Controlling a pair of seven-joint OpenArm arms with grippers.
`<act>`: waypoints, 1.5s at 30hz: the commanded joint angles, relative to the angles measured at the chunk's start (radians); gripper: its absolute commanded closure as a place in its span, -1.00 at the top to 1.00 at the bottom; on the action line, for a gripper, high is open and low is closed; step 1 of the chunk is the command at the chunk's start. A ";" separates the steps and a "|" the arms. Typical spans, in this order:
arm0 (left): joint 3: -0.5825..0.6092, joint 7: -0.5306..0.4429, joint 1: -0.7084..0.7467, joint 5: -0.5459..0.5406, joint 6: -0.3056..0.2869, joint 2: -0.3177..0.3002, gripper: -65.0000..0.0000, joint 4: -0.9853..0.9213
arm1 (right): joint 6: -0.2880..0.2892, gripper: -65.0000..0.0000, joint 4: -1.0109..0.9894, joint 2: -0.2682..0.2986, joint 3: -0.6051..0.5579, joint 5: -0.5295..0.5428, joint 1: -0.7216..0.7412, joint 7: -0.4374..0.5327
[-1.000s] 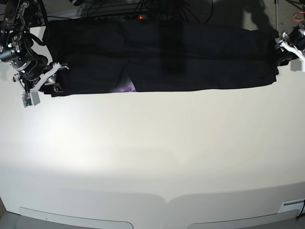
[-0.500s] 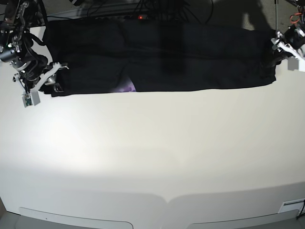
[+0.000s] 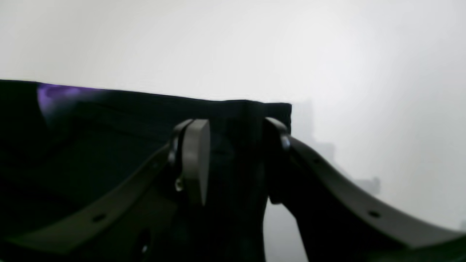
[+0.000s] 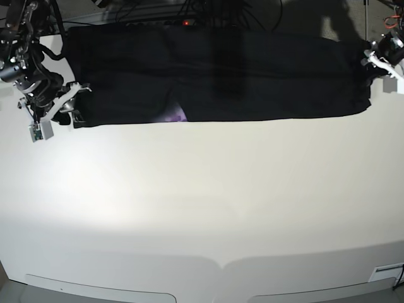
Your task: Fold the T-shirt properly
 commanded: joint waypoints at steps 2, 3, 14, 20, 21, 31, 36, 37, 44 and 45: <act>-0.007 -0.050 0.000 0.016 -0.007 -0.051 -1.00 0.009 | 0.029 -0.24 0.018 0.013 0.005 0.105 0.005 0.025; -0.007 -0.072 0.000 0.046 -0.007 -0.064 -1.00 0.009 | 0.029 -0.24 0.018 0.013 0.003 0.149 0.006 0.025; -0.007 -0.175 -0.057 0.285 0.186 -0.145 -1.00 0.009 | 0.029 -0.24 0.018 0.014 -0.278 0.227 0.006 0.034; -0.007 -0.086 -0.075 0.179 0.212 -0.176 -1.00 0.023 | 0.019 -0.24 0.018 0.013 -0.452 0.191 0.006 0.049; -0.007 -0.040 -0.074 0.148 0.212 -0.176 -1.00 0.041 | 0.007 -0.24 0.018 0.013 -0.470 0.158 0.006 0.058; -0.007 0.149 0.066 -0.103 0.164 -0.082 -1.00 0.441 | -0.031 -0.24 0.018 0.014 -0.509 0.084 0.006 0.085; -0.006 0.120 0.150 -0.103 0.164 0.051 -1.00 0.558 | -0.031 -0.24 0.018 0.014 -0.509 0.085 0.006 0.086; -0.006 0.113 0.157 -0.103 0.164 0.076 -1.00 0.569 | -0.031 -0.24 0.018 0.014 -0.509 0.085 0.006 0.086; 0.113 0.050 0.149 -0.036 0.163 0.192 -1.00 0.578 | -0.031 -0.24 0.018 0.014 -0.509 0.085 0.006 0.086; 0.146 0.013 0.149 0.013 0.164 0.196 -1.00 0.578 | -0.031 -0.24 0.018 0.014 -0.509 0.085 0.006 0.085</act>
